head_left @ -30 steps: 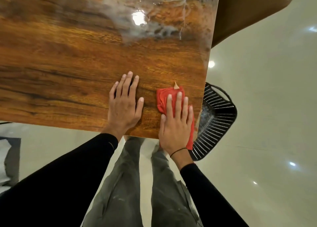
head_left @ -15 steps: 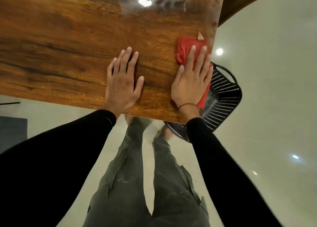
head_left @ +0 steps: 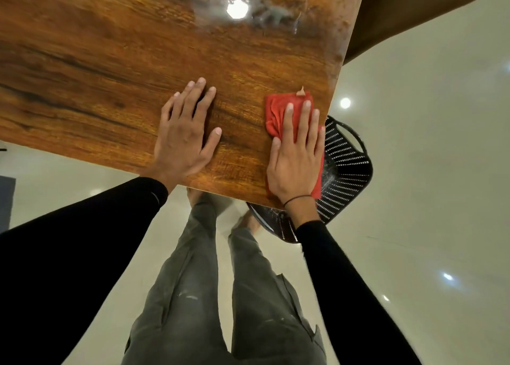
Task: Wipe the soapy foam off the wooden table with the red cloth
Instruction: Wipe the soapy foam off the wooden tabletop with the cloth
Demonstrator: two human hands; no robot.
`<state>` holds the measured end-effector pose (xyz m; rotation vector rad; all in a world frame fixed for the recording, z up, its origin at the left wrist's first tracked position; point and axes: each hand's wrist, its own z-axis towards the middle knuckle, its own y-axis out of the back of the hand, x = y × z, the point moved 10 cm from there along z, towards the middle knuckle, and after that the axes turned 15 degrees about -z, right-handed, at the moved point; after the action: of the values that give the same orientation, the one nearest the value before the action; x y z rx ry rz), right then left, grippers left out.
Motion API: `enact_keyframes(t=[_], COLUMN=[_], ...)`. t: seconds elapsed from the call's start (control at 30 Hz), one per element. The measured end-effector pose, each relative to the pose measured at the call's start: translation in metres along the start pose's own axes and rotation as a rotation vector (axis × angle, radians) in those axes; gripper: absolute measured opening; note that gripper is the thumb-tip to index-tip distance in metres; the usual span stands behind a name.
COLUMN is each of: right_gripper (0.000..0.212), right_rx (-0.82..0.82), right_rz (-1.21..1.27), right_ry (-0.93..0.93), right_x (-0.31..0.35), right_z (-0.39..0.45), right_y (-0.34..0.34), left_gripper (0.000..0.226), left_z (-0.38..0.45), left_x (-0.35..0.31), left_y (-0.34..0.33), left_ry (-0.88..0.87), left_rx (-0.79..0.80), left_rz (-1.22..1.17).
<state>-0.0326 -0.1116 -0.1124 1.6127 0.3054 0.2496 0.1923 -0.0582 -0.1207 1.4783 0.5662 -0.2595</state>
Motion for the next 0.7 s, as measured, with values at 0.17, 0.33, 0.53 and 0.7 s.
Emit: enact_keyframes(t=[0.17, 0.33, 0.53, 0.7], right_gripper=[0.062, 0.055, 0.045, 0.034], right_rx=[-0.041, -0.081, -0.28, 0.018], right_rz=[0.031, 0.121, 0.645, 1.102], right_ry=[0.047, -0.109, -0.405, -0.41], right_x=[-0.021, -0.048, -0.106, -0.131], right_z=[0.106, 0.184, 0.226, 0.246], right_y=[0.016, 0.045, 0.096, 0.07], left_gripper=[0.075, 0.077, 0.077, 0.068], left_z=[0.002, 0.002, 0.003, 0.003], left_x=[-0.002, -0.003, -0.004, -0.021], left_y=[0.002, 0.004, 0.005, 0.009], left_ry=[0.009, -0.001, 0.058, 0.223], left_rx=[0.01, 0.021, 0.069, -0.036], left_rz=[-0.031, -0.064, -0.105, -0.235])
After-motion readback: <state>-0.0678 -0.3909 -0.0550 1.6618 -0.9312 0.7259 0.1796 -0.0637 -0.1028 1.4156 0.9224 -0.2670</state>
